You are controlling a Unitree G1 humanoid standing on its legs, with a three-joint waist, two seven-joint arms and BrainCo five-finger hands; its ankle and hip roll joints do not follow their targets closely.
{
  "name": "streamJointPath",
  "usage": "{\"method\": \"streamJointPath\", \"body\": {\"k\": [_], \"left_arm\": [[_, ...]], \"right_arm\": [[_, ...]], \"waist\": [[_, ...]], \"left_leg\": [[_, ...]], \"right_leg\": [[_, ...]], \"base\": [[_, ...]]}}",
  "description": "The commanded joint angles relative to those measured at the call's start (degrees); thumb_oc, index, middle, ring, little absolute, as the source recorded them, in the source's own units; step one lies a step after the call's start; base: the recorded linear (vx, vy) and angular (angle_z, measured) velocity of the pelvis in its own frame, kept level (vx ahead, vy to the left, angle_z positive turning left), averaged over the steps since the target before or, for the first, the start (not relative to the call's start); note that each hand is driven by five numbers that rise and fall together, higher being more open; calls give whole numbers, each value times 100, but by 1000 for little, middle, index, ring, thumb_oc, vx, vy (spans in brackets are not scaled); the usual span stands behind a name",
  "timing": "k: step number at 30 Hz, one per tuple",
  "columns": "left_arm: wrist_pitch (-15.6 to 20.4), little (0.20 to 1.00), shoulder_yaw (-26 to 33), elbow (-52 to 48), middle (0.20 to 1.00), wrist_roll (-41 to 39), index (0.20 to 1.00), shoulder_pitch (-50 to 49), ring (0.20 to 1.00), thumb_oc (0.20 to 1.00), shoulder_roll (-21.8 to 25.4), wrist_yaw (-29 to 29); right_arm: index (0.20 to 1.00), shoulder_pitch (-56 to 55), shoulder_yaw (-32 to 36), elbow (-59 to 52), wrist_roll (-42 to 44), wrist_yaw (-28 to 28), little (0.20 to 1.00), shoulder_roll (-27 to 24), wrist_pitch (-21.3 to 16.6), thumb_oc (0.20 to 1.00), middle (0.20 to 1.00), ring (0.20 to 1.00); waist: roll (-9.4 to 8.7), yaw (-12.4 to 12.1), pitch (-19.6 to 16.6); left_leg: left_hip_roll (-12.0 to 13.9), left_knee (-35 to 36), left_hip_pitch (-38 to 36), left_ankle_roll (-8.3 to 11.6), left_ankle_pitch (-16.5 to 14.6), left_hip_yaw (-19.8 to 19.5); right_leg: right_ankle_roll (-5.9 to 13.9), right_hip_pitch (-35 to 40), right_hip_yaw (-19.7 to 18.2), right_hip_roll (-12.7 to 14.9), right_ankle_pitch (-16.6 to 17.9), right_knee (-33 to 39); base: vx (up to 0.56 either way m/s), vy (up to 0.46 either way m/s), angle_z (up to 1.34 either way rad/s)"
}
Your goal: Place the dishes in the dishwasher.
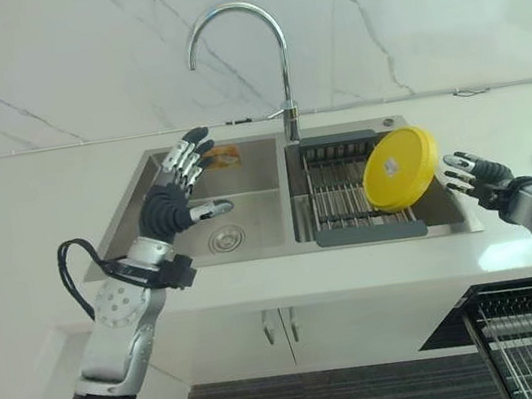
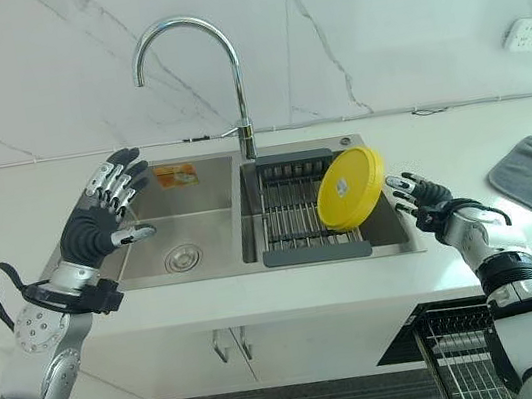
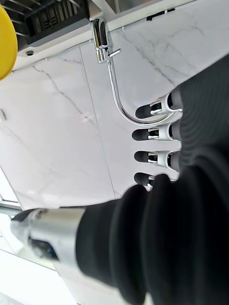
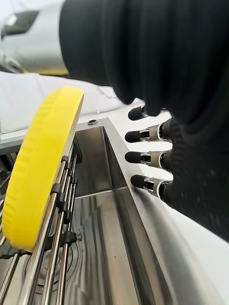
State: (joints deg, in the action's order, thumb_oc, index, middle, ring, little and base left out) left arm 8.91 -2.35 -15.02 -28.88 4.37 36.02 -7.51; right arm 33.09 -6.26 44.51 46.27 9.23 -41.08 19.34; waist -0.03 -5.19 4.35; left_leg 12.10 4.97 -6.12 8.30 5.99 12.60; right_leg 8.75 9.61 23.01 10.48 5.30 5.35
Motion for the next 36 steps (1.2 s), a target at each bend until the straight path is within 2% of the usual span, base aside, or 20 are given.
{"method": "streamJointPath", "body": {"k": [1, 16, 36], "left_arm": [[181, 1000, -194, 12, 1000, -184, 1000, 560, 1000, 1000, 268, 87], [123, 1000, -182, -1, 1000, -214, 1000, 516, 1000, 1000, 279, 70], [41, 1000, -265, 17, 1000, -232, 1000, 542, 1000, 1000, 304, 135]], "right_arm": [[1000, 944, -322, 79, 102, 121, 1000, -429, -238, 1000, 1000, 1000], [1000, 1287, -569, 256, 53, 207, 1000, -475, -202, 1000, 1000, 1000], [1000, 1336, -538, 681, 11, 283, 1000, -407, -58, 1000, 1000, 1000]], "waist": [[-53, -202, 43], [-63, -295, 55], [-53, -354, 75]], "left_leg": [[-43, 3, -296, 34, -523, 50], [-70, 3, -299, 35, -518, -27], [-87, 3, -298, 22, -521, -87]], "right_leg": [[-30, 209, 354, 92, -581, -35], [-45, 250, 391, 84, -595, -35], [-46, 275, 412, 88, -609, -35]], "base": [[0, 0, 0], [11, 4, 4], [0, 0, 0]]}}
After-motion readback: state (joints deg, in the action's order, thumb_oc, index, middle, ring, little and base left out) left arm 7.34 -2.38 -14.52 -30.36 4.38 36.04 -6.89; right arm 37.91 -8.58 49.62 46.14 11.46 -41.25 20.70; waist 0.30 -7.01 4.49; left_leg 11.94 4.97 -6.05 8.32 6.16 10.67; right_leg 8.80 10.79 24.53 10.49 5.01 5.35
